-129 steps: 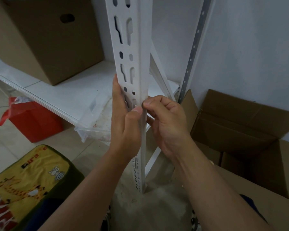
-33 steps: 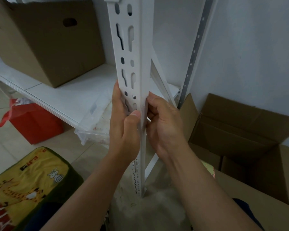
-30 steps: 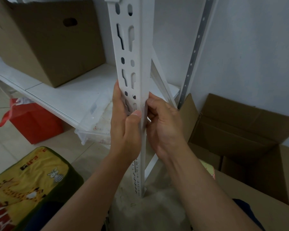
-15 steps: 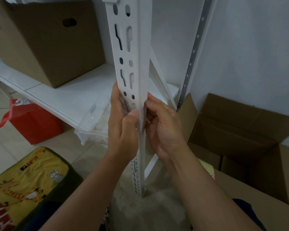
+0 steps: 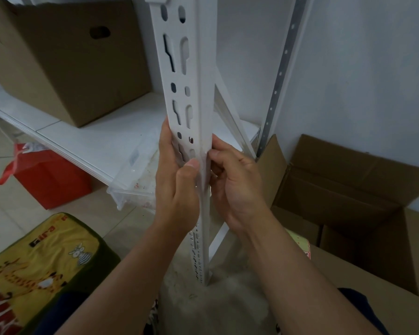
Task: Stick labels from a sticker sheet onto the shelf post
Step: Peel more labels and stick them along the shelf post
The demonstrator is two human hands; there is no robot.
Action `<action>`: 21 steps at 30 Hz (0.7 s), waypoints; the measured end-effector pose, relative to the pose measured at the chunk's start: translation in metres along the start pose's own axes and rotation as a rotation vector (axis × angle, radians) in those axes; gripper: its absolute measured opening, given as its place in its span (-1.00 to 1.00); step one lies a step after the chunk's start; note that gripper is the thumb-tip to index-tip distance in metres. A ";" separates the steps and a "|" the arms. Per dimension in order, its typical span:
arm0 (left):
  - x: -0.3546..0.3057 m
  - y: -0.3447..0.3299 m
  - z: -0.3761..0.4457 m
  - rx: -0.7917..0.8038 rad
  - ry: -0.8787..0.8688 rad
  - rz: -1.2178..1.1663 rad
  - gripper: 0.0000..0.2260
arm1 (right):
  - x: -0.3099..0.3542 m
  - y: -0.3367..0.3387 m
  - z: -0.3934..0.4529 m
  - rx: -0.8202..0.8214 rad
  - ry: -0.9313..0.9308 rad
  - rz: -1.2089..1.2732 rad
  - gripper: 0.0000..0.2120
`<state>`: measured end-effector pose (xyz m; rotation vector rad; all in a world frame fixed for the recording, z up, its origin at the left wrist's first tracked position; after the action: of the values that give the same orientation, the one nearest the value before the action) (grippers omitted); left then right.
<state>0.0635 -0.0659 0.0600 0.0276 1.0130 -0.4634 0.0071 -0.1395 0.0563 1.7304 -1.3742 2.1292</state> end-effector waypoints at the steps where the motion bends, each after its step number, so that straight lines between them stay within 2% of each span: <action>1: 0.001 0.000 0.000 -0.006 0.003 0.010 -0.33 | 0.000 0.001 0.000 -0.004 0.005 -0.008 -0.70; 16: 0.000 -0.001 0.000 -0.012 -0.006 -0.014 -0.31 | -0.004 0.003 0.003 0.022 -0.029 0.017 -0.70; 21: -0.001 0.000 0.001 -0.007 -0.006 -0.007 -0.31 | -0.002 -0.002 0.000 0.081 -0.027 0.030 -0.70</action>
<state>0.0638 -0.0654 0.0607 0.0168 1.0092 -0.4658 0.0087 -0.1369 0.0554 1.7851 -1.3471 2.2150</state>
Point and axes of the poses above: each hand's wrist, its own z-axis towards the middle knuckle, its own y-axis out of the back of the hand, x = y × z, the point moved 6 cm from there along z, towards the middle knuckle, and after that the axes turned 13 degrees about -x, right-handed, at the moved point
